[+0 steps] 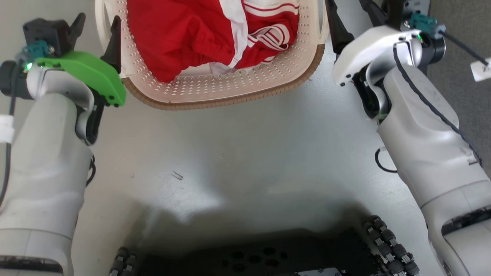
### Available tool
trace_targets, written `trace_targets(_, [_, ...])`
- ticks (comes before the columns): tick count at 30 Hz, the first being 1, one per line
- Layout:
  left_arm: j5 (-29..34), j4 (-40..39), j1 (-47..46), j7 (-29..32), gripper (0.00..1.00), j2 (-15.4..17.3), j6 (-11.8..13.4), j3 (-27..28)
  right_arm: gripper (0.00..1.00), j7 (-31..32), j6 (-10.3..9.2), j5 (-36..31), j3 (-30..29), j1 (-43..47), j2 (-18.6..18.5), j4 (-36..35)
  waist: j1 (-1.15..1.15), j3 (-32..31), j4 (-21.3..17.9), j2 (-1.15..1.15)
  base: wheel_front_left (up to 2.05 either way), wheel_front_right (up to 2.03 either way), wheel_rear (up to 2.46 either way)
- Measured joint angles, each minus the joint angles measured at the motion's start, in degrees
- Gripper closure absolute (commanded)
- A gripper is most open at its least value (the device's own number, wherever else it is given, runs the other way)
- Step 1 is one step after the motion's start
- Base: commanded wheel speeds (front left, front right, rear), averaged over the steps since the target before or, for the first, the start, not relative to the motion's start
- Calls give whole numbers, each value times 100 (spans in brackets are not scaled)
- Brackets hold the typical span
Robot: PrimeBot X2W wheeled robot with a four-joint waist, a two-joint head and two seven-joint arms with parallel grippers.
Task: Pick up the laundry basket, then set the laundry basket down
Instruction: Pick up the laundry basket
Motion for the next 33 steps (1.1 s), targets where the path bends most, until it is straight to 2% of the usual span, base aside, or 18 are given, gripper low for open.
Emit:
trace_targets(14, [-166, 724, -584, 325, 0, -105, -66, -62, 0, 200, 65, 514, 570, -491, -4, 431, 0, 167, 33, 0, 0, 0, 0])
trace_targets(19, [-347, 931, -871, 525, 0, -290, -86, -73, 0, 348, 56, 595, 689, -723, -8, 589, 0, 258, 87, 0, 0, 0, 0])
trace_targets(28, [-412, 1406, -1276, 782, 0, -386, -91, -129, 0, 501, -12, 950, 827, -1077, -13, 799, 0, 470, 176, 0, 0, 0, 0])
trace_targets(29, [-441, 1449, -1292, 826, 0, -408, -91, -127, 49, 501, -32, 955, 858, -1084, -12, 827, 0, 478, 184, 0, 0, 0, 0])
trace_targets(30, [-450, 1482, -1301, 827, 56, -424, -91, -116, 87, 501, -56, 965, 892, -1087, -12, 859, 0, 484, 190, 0, 0, 0, 0])
trace_targets(31, [-461, 1514, -1310, 827, 100, -436, -91, -105, 100, 502, -58, 982, 923, -1089, -12, 891, 0, 489, 195, 0, 0, 0, 0])
trace_targets(33, [-495, 1586, -1344, 828, 100, -459, -92, -100, 100, 539, -58, 1027, 971, -1098, -13, 947, 0, 495, 201, 0, 0, 0, 0])
